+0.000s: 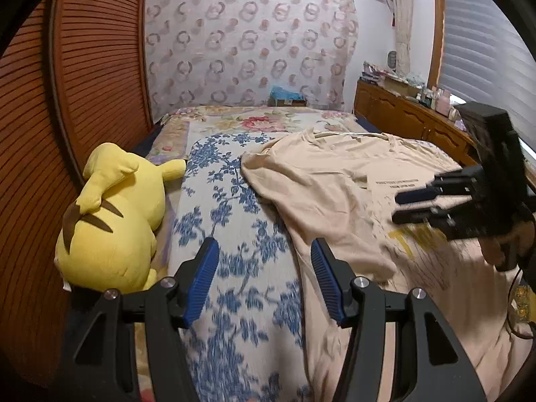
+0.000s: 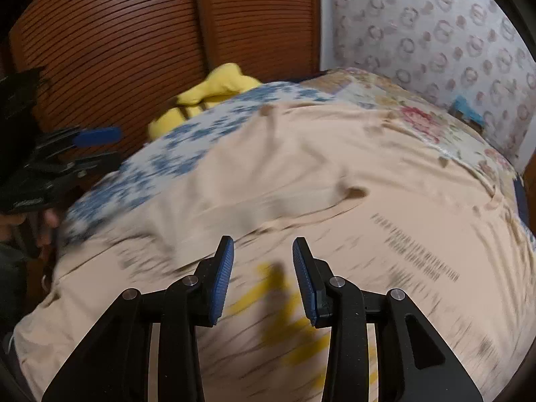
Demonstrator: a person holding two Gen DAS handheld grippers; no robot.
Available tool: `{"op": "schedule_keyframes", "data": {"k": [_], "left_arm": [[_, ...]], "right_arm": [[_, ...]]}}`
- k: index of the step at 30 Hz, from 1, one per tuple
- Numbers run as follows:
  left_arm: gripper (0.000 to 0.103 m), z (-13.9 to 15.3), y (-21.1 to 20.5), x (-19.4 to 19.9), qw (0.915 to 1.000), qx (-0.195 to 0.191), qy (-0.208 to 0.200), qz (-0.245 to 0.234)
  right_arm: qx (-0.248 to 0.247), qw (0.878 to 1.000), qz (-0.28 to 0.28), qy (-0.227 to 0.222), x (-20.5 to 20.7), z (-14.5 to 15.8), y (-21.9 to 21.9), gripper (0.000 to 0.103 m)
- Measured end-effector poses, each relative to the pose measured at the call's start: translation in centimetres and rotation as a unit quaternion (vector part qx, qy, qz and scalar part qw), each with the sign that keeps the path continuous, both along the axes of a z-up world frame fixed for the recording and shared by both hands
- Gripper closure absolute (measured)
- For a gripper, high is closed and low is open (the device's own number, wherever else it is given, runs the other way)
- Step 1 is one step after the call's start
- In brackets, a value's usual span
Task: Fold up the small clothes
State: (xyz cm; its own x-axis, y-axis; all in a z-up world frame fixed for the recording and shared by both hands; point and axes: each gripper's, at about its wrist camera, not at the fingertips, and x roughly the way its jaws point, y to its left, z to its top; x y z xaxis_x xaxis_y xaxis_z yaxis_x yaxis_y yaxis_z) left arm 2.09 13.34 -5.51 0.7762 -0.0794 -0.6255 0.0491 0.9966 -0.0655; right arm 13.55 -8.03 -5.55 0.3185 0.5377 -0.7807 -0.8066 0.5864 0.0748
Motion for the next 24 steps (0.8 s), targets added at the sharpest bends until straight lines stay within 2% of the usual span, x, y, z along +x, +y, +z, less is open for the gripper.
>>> {"op": "schedule_keyframes", "data": {"k": [7,12,13,16,17,24], "left_arm": [[0.047,-0.2,-0.3,4.6,0.9995,0.015,0.026,-0.01],[0.047,-0.7,0.2,8.3,0.9987,-0.005,0.048,-0.013],[0.047,-0.9,0.3,9.1,0.9986,-0.004,0.052,-0.01],[0.047,-1.3,0.9,11.1,0.9978,-0.006,0.066,0.002],[0.047,-1.4,1.1,11.7,0.9974,-0.008,0.071,0.007],[0.047,-2.2,2.1,15.0,0.9949,-0.024,0.096,0.019]], "right_arm": [[-0.015,0.999,-0.029,-0.002,6.3,-1.2,0.5,0.067],[-0.015,0.999,-0.042,0.01,8.7,-1.9,0.6,0.067],[-0.013,0.999,-0.038,0.016,9.1,-2.1,0.6,0.069],[-0.007,1.0,-0.023,0.019,9.2,-2.2,0.6,0.09],[-0.002,1.0,-0.013,0.025,9.2,-2.2,0.5,0.1],[0.016,0.999,-0.039,0.027,9.5,-1.6,-1.2,0.101]]}}
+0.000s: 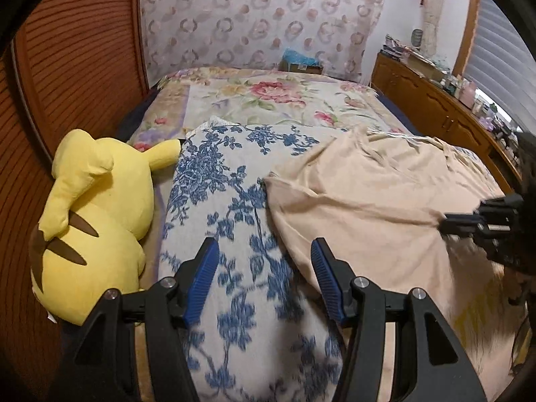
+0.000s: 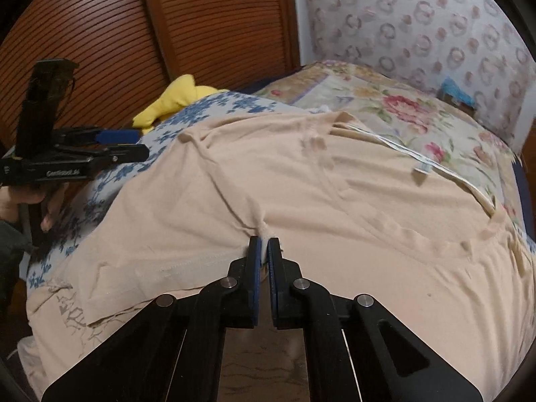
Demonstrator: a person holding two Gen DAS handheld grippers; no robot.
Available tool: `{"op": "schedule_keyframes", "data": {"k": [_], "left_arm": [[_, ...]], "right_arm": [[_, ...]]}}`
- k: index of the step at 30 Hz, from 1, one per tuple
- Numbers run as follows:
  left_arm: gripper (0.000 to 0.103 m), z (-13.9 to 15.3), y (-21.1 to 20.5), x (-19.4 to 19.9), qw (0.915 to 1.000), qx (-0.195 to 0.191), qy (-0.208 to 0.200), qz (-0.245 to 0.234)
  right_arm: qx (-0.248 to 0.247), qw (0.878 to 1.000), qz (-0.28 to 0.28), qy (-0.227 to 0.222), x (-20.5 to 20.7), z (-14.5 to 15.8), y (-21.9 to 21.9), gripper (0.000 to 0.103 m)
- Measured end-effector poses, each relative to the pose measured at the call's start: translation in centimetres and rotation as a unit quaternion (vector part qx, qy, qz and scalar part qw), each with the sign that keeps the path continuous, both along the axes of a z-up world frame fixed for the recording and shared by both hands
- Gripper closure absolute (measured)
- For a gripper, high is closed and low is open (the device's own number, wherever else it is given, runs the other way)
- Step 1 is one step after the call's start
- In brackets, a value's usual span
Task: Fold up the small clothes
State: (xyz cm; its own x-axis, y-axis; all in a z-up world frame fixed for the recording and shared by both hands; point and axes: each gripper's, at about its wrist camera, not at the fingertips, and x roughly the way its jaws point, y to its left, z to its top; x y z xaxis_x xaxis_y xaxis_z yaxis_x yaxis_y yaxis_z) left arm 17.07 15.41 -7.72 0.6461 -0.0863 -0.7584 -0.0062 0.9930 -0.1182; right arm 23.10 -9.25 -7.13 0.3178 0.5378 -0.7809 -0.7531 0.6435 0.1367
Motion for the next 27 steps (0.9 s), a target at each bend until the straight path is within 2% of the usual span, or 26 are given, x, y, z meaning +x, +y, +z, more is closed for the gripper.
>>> {"op": "schedule_keyframes", "data": {"k": [4,10,13,17,22,27], "left_arm": [[0.047,-0.4,-0.3,1.8,0.9998,-0.009,0.008,-0.016],[0.049,-1.0,-0.9,3.7,0.999,-0.022,0.015,-0.035],[0.066,-0.8,-0.9,4.3,0.9983,-0.038,0.014,-0.042],[0.103,-0.6,-1.0,5.0,0.9976,-0.042,0.015,-0.052],[0.103,1.1,-0.5,5.3,0.999,-0.018,-0.01,-0.04],[0.103,1.3,0.6,5.9,0.9993,-0.004,-0.015,-0.034]], "right_arm": [[-0.009,1.0,-0.01,0.003,0.5,-0.5,-0.1,0.101],[0.01,0.999,-0.01,0.031,1.5,-0.4,-0.4,0.088],[0.005,0.999,-0.011,0.03,1.4,-0.4,-0.4,0.082],[0.003,1.0,-0.01,0.028,1.2,-0.4,-0.7,0.079],[-0.001,1.0,-0.014,0.027,1.0,-0.2,-1.6,0.079],[0.004,0.999,-0.026,0.024,0.6,0.4,-2.8,0.079]]}}
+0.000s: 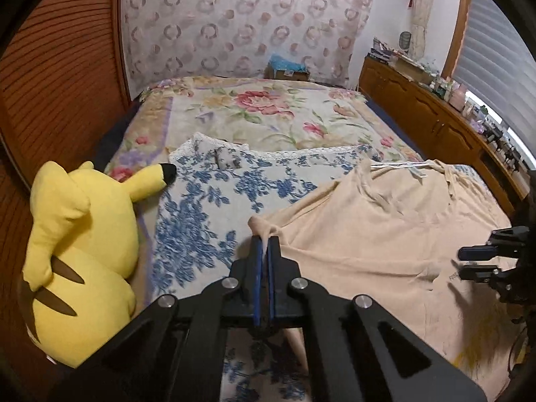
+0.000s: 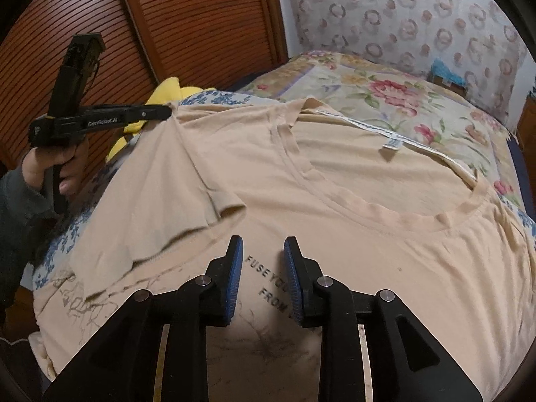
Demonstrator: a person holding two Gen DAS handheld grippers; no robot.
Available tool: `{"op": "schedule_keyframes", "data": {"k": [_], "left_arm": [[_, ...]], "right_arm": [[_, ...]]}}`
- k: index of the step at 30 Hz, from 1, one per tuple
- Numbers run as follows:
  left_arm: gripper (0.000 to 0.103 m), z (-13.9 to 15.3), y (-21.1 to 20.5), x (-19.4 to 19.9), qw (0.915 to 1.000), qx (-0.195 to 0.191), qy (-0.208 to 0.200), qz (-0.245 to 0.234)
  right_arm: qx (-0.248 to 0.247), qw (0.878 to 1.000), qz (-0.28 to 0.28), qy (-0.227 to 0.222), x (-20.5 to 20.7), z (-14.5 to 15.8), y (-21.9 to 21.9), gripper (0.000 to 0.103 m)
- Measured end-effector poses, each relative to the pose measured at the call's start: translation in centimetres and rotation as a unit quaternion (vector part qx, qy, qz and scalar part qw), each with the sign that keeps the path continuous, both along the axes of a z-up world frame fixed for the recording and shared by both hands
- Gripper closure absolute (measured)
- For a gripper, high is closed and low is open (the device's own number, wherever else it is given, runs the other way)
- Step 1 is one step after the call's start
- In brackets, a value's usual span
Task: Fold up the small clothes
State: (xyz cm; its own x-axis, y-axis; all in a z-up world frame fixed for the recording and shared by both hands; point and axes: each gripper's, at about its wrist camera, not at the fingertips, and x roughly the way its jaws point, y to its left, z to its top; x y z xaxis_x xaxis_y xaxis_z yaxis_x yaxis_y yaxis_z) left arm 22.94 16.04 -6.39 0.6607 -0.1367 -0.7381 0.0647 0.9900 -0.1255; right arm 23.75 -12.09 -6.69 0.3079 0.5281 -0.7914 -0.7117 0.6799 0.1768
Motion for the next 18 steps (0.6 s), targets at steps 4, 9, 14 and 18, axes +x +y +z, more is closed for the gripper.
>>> {"op": "schedule_keyframes", "data": {"k": [4,9,14,18], "left_arm": [[0.103,0.3,0.1,-0.1,1.0,0.004,0.0,-0.003],[0.078,0.9,-0.4,-0.7,0.9997,0.023,0.001,0.004],[0.066,1.6,-1.8,-3.0,0.9997,0.018,-0.015,-0.007],[0.061,1.6,-3.8,-4.6,0.9994,0.022,-0.016,-0.023]], "right_arm": [[-0.001,1.0,-0.009,-0.005,-0.3,0.2,-0.9,0.079],[-0.002,1.0,-0.027,-0.013,-0.7,0.5,-2.6,0.078],[-0.004,0.998,-0.054,-0.02,-1.1,0.9,-5.2,0.075],[-0.007,0.997,-0.079,-0.022,-1.6,1.0,-8.0,0.071]]}}
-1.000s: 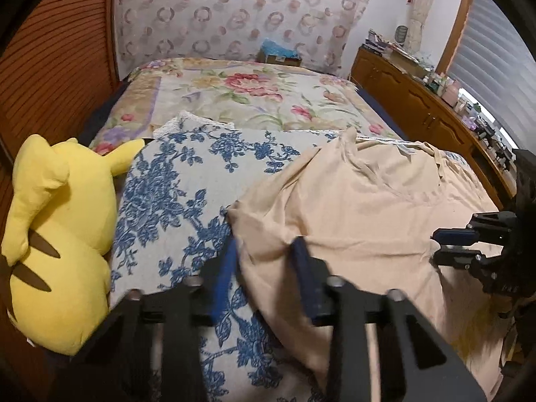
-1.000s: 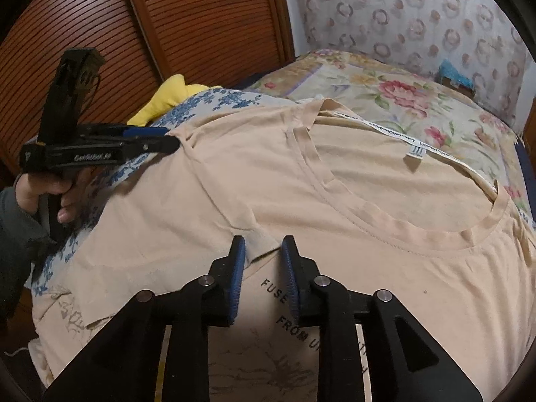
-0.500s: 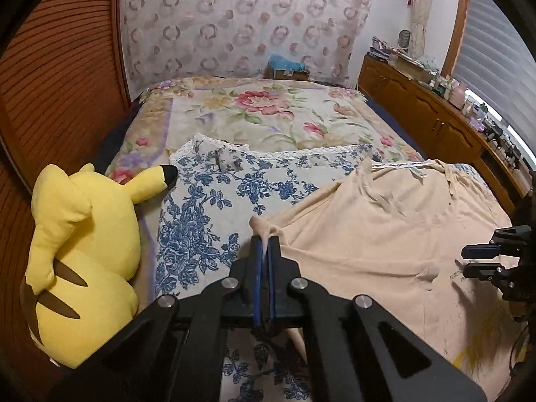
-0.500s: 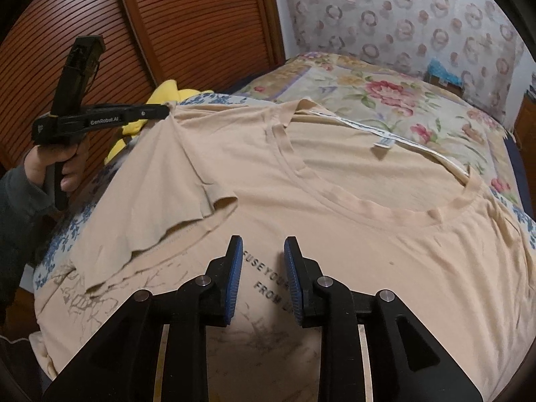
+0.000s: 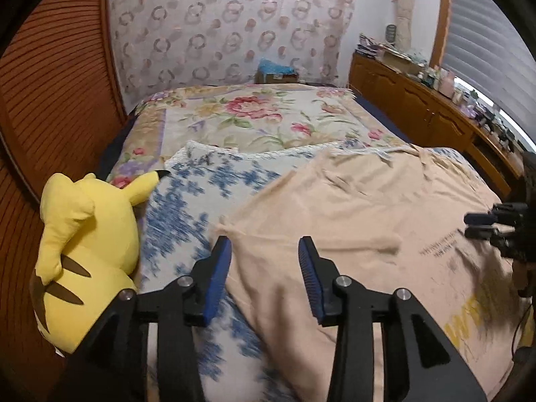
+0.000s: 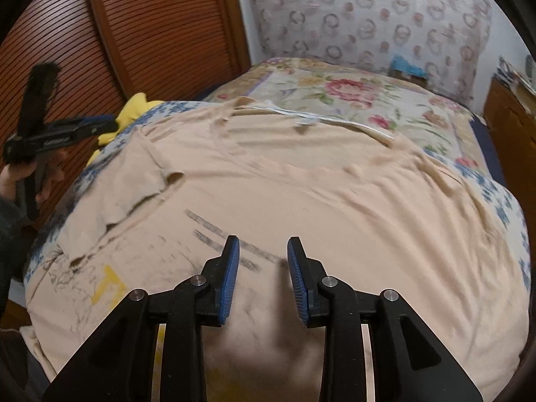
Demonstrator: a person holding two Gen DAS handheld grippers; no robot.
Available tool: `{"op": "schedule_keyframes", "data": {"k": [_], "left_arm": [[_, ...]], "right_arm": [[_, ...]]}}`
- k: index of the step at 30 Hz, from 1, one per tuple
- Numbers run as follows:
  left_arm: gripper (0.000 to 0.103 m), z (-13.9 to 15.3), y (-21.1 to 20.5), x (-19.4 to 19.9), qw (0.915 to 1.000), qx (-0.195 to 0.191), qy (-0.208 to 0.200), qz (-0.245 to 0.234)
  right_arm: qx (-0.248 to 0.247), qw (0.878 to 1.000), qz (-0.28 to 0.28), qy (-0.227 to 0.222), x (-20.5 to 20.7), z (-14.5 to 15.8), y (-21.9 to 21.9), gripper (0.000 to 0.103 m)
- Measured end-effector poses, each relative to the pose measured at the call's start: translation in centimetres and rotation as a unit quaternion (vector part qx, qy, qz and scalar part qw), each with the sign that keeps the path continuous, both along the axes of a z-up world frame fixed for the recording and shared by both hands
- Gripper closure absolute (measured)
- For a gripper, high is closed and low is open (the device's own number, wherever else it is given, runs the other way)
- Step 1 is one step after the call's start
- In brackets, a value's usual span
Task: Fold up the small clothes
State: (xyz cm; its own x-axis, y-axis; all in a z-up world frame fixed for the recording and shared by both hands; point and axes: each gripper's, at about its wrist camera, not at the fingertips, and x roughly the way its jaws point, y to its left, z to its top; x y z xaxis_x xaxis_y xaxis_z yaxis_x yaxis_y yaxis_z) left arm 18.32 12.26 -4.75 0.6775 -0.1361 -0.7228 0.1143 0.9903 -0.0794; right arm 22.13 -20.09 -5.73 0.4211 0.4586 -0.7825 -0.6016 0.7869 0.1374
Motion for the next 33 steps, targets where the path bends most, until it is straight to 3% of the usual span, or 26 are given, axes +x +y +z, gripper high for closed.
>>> {"op": "schedule_keyframes", "data": {"k": [3,10,20,25,33], "left_arm": [[0.058,-0.1,-1.4,-0.9,0.9999,-0.005,0.0,-0.01],[0.056,-0.7,-3.7,-2.4,0.9995,-0.02,0.006,-0.026],[0.055,-2.4,-6.3,-3.1,0.9988,-0.015,0.027,-0.039],[0.054,-3.2,-7.3,-2.9,0.9981,-0.008,0.039,-0.048],[0.05,-3.9,-8.1,-3.0,0.998,0.01,0.036,-0.052]], "right_arm": [[0.003,1.0,-0.027,0.002,-0.2,0.2,-2.5,0.056],[-0.019,0.991,-0.128,-0.018,-1.3,1.1,-10.2,0.056],[-0.058,0.96,-0.272,-0.015,-3.8,0.6,-22.6,0.056],[-0.057,0.95,-0.306,-0.004,-5.1,0.2,-25.5,0.056],[-0.047,0.947,-0.319,0.016,-6.1,-0.6,-26.6,0.056]]}}
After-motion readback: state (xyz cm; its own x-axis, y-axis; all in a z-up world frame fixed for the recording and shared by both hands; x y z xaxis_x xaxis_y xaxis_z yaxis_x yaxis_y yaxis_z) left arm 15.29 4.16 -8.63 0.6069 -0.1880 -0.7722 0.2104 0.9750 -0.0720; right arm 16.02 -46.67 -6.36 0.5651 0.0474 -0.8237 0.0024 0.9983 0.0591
